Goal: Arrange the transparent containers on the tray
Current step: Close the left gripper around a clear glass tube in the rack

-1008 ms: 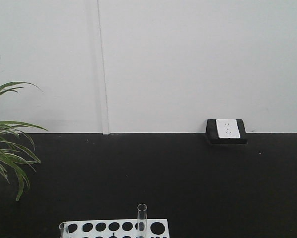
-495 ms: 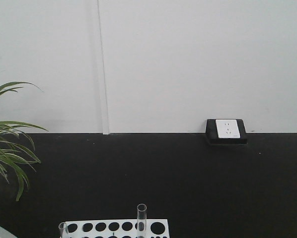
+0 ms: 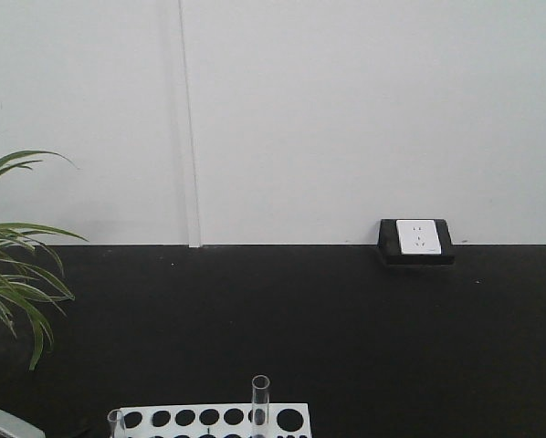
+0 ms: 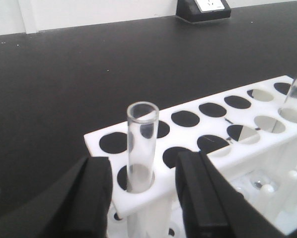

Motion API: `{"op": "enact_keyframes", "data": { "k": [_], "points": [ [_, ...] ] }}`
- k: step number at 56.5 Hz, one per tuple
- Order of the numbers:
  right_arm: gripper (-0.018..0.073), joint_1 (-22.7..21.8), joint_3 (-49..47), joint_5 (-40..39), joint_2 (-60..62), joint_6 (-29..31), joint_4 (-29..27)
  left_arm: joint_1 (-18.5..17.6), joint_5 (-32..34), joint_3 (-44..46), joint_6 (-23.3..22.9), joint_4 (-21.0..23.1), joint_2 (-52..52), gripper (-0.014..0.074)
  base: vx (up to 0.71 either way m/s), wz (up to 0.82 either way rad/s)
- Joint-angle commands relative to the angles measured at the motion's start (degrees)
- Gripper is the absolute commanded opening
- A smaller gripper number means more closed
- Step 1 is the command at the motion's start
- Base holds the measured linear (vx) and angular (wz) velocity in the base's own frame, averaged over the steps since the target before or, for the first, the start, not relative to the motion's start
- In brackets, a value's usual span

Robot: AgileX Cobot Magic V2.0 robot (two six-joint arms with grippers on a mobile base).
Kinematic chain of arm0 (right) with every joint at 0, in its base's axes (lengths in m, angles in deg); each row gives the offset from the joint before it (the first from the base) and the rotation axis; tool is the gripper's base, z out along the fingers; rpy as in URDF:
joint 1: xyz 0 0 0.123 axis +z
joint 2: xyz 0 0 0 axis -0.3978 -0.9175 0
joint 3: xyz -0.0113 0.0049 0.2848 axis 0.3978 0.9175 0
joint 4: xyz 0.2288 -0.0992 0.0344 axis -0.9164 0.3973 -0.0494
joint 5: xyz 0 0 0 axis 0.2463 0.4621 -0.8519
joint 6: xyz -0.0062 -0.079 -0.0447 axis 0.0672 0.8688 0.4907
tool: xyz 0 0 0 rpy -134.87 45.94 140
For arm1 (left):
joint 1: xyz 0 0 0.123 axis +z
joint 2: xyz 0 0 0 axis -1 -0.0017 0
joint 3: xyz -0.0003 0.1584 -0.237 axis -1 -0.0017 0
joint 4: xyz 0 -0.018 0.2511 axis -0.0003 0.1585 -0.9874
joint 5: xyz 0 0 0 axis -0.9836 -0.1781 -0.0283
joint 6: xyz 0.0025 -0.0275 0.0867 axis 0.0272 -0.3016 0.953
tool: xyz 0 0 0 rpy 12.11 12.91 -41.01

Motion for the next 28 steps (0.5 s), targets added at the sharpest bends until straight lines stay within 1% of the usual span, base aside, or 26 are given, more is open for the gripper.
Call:
{"op": "enact_keyframes", "data": {
  "k": [1, 6, 16, 28],
  "points": [
    [0.0318, -0.15, -1.92, -3.18, -0.48, 0.32, 0.38, -0.39, 6.21, 1.95, -0.33, 0.82, 0.75, 0.0437, 0.00, 0.00],
    [0.0318, -0.15, -1.92, -2.53, -0.48, 0.32, 0.38, -0.39, 5.55, 3.75, -0.26, 0.76, 0.64, 0.0437, 0.00, 0.00],
    [0.0318, -0.15, -1.92, -2.21, -0.48, 0.32, 0.38, -0.39, 1.08, 7.57, -0.26, 0.76, -1.05, 0.0437, 0.00, 0.00],
    [0.0318, -0.15, -1.92, -2.21, -0.48, 0.32, 0.38, -0.39, 1.55, 7.63, -0.26, 0.76, -3.65, 0.0435, 0.00, 0.00]
  ]
}}
